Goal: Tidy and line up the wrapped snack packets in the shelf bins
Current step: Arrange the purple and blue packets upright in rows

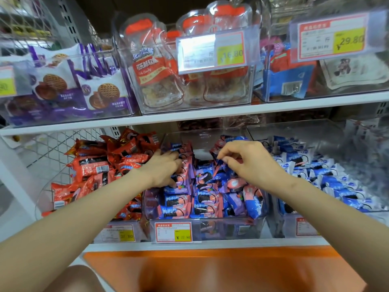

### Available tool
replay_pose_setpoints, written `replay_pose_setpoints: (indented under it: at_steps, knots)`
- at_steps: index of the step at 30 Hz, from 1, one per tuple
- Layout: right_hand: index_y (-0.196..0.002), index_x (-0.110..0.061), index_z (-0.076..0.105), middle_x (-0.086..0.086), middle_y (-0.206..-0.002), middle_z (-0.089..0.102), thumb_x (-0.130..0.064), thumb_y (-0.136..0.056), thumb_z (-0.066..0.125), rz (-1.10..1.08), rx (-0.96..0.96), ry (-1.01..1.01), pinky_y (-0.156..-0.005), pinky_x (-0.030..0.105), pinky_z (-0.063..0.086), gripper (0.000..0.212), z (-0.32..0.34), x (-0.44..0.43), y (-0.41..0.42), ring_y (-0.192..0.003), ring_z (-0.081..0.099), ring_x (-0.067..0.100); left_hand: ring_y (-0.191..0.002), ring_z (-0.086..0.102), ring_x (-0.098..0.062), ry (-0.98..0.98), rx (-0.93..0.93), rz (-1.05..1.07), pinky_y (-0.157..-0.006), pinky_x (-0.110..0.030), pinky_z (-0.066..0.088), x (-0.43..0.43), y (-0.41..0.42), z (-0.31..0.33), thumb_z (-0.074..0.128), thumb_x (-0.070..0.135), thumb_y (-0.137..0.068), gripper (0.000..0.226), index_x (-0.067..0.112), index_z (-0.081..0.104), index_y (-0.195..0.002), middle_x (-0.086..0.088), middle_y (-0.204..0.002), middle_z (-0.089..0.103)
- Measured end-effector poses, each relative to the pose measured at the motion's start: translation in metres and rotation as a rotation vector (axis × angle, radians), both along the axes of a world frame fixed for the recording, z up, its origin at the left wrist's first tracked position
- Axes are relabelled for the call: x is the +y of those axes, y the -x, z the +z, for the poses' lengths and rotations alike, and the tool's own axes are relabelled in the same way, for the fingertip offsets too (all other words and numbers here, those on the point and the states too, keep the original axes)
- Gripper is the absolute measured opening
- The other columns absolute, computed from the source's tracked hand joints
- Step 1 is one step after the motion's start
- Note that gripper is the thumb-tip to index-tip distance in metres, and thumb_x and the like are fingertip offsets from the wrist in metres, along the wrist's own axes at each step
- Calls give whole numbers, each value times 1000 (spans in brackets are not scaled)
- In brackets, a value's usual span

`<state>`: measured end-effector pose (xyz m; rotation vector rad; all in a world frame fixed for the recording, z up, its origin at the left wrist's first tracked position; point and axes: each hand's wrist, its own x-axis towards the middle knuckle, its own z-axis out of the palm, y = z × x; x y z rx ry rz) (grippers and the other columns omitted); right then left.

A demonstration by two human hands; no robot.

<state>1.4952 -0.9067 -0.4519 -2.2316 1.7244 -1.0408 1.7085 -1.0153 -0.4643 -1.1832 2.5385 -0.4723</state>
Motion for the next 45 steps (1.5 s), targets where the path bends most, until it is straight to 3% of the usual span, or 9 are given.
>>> replay_pose_setpoints:
  at_steps: [4,9,14,25,31,34,37,39,45]
  knots:
    - [-93,-16,69,-2,-91,67,-7,-89,58,-7,-17,56,-79,31,50,15,5,2,4,-80,61,14,-131,32,-25,-37,89,27,-105,-39,25,7,1,7,64,50,-80,73,14,35,-137,-5,-140,38]
    - [-92,-16,70,-8,-81,63,-7,-89,60,-71,-47,50,-77,26,47,14,10,4,18,-80,60,12,-125,41,-25,-44,380,-66,-96,-32,34,0,40,4,63,41,-85,51,13,48,-125,-9,-133,47]
    - [-91,-19,70,-5,-87,68,-10,-88,61,-116,-50,32,-81,34,51,13,6,6,26,-79,60,12,-126,44,-30,-284,267,154,-99,-32,38,-26,84,-22,67,28,-85,69,5,32,-140,-16,-142,42]
    - [-92,-19,69,-4,-92,67,-10,-89,59,-80,3,3,-84,37,50,14,8,8,26,-85,61,13,-108,54,-26,-380,327,53,-83,-27,42,-55,77,-23,77,19,-74,43,9,59,-112,-10,-121,58]
    - [-94,-19,69,-1,-96,66,-10,-90,58,-83,18,-17,-82,33,48,15,9,8,21,-84,58,12,-87,54,-19,-342,648,-63,-74,-27,38,-41,37,-5,68,18,-84,7,15,62,-84,-1,-91,59]
    - [-98,-19,68,-3,-95,66,-11,-90,59,-88,1,-8,-85,34,48,15,8,5,15,-89,59,14,-87,61,-18,-421,902,-62,-81,-28,46,-27,22,13,70,19,-82,18,22,55,-73,-5,-93,67]
    - [-111,-19,64,-5,-101,66,-20,-88,64,-55,-71,-28,-92,32,47,23,10,2,6,-98,60,10,-62,55,6,-447,1161,25,-63,-12,43,-4,15,29,68,11,-83,19,16,53,-72,4,-74,62]
    - [-120,-20,58,-7,-105,64,-32,-84,68,-39,-123,-76,-91,27,46,39,12,1,-4,-101,59,8,-51,56,3,-594,1427,73,-56,-13,50,13,12,32,63,2,-85,20,10,51,-71,-3,-66,56]
    - [-103,-19,63,-8,-83,63,-20,-77,76,41,-389,-126,-67,5,40,30,18,-2,-30,-67,54,-6,-59,68,-10,-830,1804,156,-55,-19,56,43,-3,32,55,0,-88,13,3,52,-75,-4,-63,69]
